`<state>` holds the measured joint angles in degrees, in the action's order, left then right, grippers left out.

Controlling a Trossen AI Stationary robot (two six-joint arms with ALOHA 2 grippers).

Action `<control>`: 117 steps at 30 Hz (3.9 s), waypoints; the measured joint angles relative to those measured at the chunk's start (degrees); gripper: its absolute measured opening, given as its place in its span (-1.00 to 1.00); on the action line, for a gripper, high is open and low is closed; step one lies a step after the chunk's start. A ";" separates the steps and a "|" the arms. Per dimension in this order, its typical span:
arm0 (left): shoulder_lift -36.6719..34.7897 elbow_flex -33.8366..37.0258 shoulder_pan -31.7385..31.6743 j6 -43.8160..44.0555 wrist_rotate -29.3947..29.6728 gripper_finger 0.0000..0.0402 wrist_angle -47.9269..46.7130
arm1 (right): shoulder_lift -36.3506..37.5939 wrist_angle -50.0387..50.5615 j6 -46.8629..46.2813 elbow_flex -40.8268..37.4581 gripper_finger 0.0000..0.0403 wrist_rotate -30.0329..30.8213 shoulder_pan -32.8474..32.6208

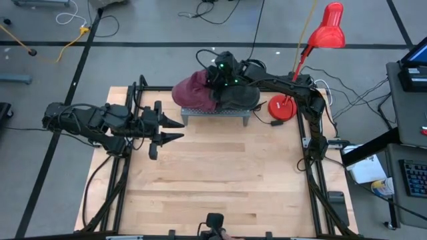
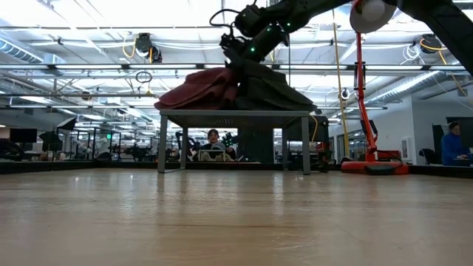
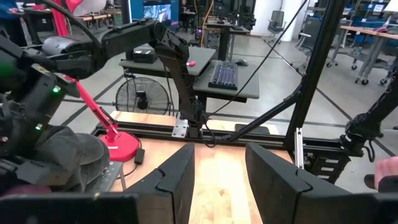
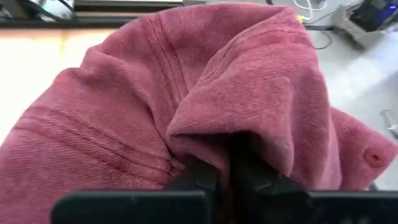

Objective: Pick & Place hat
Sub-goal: Stack the bottom maroon cap on the maroon cap on the shelf, then return to Home Position

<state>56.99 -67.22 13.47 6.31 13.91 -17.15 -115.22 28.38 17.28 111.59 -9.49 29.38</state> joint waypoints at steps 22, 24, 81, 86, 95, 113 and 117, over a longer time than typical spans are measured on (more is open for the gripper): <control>-0.02 0.00 0.00 -1.82 6.76 -0.27 0.85 | 8.41 5.87 2.99 0.06 0.05 10.94 -4.12; -0.02 0.00 0.00 -1.95 6.76 -0.27 0.88 | 9.95 9.13 0.95 0.09 0.07 11.53 -4.34; -25.33 53.31 2.03 -4.14 4.15 -0.27 41.01 | 71.02 -73.36 -34.84 -107.50 0.11 15.49 -33.74; -27.62 56.67 2.03 -3.42 4.13 -0.27 43.27 | 73.58 -72.45 -34.55 -108.02 0.11 15.49 -33.52; -36.55 62.97 2.03 -5.70 3.64 -0.27 47.52 | 81.89 -64.74 -34.45 -108.17 0.11 15.45 -30.68; -48.41 65.70 1.85 -5.74 2.60 -0.27 39.50 | 97.04 -46.70 -34.41 -108.24 0.11 15.37 -29.72; -53.48 65.70 1.77 -4.44 2.46 -0.27 34.30 | 101.28 -41.99 -35.12 -108.28 0.11 15.42 -29.70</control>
<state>3.51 -1.52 15.25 1.87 16.37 17.14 -13.94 -13.61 -17.84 3.31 5.93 -0.32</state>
